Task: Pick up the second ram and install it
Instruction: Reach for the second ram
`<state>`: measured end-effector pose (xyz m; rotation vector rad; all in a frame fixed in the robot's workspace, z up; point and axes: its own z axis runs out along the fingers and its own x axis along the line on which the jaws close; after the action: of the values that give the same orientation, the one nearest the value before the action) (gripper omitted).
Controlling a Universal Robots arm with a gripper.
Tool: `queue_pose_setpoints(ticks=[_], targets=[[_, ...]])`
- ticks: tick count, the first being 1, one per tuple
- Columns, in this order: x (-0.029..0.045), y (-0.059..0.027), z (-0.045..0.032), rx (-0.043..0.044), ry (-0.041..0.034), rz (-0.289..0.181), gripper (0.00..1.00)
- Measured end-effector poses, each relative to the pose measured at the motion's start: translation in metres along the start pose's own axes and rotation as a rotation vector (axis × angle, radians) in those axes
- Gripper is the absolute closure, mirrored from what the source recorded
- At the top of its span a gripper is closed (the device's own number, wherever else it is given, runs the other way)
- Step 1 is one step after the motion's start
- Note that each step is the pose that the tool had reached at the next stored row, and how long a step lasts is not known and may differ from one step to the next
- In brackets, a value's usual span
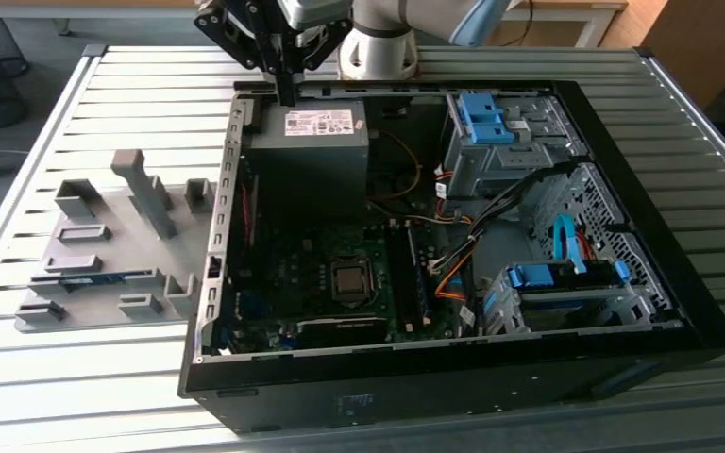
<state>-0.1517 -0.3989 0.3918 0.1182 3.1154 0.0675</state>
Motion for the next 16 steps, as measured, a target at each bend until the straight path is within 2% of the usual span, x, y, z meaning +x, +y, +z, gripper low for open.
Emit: queue_pose_setpoints(ticks=[16], targets=[[0.0076, -0.0006, 0.0003, 0.0002, 0.0013, 0.000, 0.90]])
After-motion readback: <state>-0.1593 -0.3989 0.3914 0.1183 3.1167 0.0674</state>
